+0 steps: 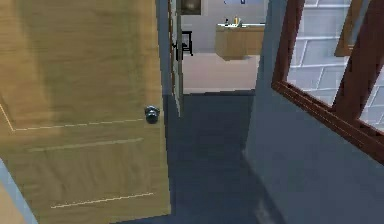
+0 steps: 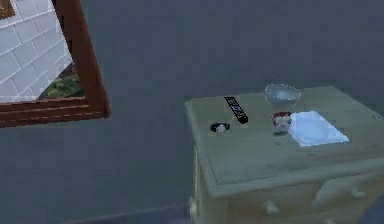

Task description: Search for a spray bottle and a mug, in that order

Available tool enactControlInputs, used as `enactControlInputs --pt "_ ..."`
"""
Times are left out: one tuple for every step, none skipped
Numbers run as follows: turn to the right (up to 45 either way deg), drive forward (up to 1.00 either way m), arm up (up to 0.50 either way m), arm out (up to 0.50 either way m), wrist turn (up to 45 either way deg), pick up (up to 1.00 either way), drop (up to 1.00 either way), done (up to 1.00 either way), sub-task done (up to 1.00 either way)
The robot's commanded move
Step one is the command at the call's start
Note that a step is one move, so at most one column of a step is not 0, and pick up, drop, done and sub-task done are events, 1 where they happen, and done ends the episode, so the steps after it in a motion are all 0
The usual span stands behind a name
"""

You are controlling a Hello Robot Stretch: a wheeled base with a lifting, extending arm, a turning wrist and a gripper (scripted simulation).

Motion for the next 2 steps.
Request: enactControlInputs --pt "12.0 0.00 0.00 0.00 0.0 0.00 0.00 0.00 0.00" --pt "0.0 1.00 0.00 0.00 0.0 0.00 0.00 0.00 0.00"
